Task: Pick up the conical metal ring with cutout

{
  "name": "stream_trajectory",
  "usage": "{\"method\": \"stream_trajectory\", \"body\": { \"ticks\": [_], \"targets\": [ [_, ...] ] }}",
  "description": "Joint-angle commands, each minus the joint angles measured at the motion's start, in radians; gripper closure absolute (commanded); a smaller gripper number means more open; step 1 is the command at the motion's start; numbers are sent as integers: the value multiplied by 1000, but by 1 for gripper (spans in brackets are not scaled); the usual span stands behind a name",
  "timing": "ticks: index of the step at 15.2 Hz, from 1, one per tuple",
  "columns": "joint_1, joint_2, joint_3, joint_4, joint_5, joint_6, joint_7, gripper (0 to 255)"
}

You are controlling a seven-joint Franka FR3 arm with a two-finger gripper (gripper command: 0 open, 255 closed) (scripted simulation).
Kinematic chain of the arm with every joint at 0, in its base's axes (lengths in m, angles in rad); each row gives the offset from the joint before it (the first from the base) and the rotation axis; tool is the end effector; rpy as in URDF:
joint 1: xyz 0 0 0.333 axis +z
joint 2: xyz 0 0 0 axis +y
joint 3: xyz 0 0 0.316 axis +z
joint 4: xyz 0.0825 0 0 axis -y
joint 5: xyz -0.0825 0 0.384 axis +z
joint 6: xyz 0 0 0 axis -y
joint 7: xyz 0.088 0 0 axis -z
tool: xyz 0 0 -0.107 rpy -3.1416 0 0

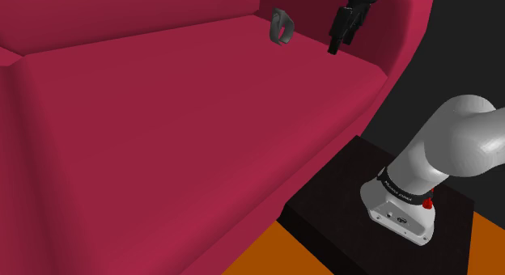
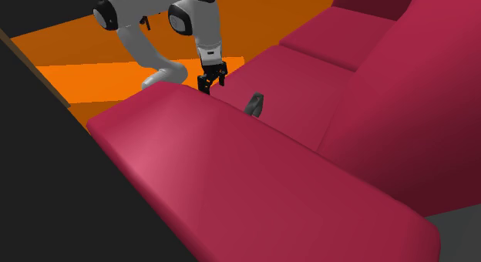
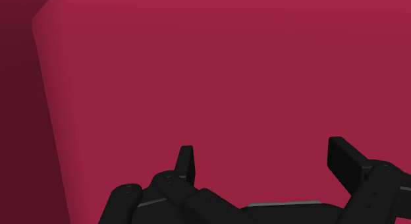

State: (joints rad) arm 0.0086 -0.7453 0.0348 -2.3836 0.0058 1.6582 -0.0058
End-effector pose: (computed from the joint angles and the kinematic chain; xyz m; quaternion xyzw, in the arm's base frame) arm 0.3248 0.0173 0.5722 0.9997 0.0199 0.0099 0.0088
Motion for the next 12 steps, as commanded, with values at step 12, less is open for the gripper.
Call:
{"method": "stream_trajectory", "body": {
  "ticks": [12],
  "targets": [
    [-58, 589, -45, 578, 101, -160, 152, 0]
  ]
}}
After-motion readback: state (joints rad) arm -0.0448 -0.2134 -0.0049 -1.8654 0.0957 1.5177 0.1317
